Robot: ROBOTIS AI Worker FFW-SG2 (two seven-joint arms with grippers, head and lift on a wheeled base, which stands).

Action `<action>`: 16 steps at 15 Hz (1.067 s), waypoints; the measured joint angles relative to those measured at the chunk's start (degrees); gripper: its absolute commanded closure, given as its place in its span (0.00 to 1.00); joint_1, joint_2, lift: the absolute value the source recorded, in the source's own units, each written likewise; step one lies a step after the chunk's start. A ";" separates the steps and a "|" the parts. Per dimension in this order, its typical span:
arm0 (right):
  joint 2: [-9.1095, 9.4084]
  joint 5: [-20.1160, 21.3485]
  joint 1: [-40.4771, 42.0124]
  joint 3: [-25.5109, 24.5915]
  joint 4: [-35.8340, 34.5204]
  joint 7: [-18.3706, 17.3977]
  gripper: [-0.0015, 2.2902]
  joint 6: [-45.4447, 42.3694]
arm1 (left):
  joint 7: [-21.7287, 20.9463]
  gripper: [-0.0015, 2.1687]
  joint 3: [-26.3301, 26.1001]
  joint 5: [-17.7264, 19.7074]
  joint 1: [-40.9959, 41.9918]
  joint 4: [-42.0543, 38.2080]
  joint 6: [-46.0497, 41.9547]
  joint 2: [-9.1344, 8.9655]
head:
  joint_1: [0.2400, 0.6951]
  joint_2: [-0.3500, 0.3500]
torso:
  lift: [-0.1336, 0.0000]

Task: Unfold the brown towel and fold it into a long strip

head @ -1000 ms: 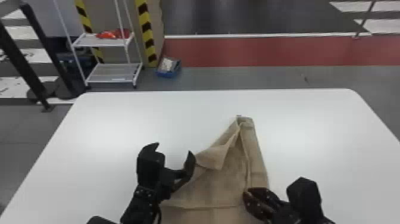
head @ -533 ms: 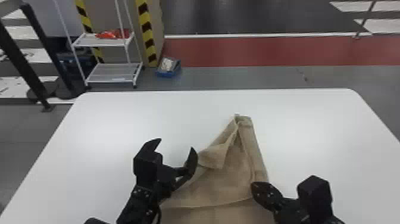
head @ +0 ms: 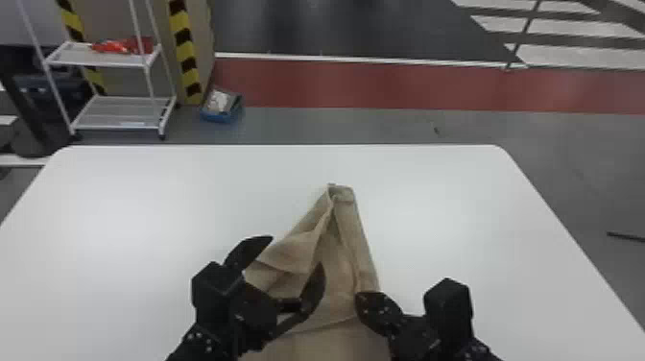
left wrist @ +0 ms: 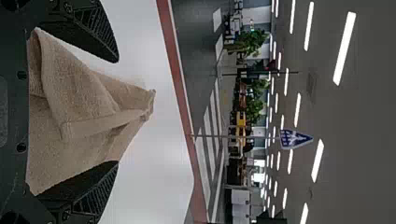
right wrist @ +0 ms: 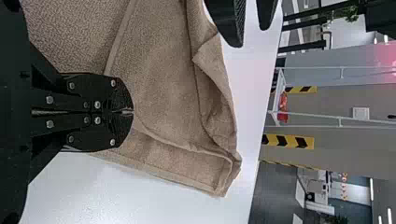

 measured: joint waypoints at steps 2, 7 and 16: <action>-0.02 -0.16 -0.02 0.03 0.08 0.00 0.73 0.12 | 0.87 0.10 -2.33 -1.88 -1.39 1.28 0.14 0.15 | 1.00 0.30 | 0.08; -0.12 -0.77 -0.12 0.04 0.13 0.09 0.73 0.34 | 3.95 0.13 -6.62 -5.49 -5.47 6.14 1.98 -0.26 | 1.00 0.25 | 0.08; -0.13 -1.33 -0.48 0.00 0.26 0.19 0.73 0.34 | 7.21 0.28 -4.32 -7.63 -6.71 9.39 2.02 0.09 | 1.00 0.33 | 0.08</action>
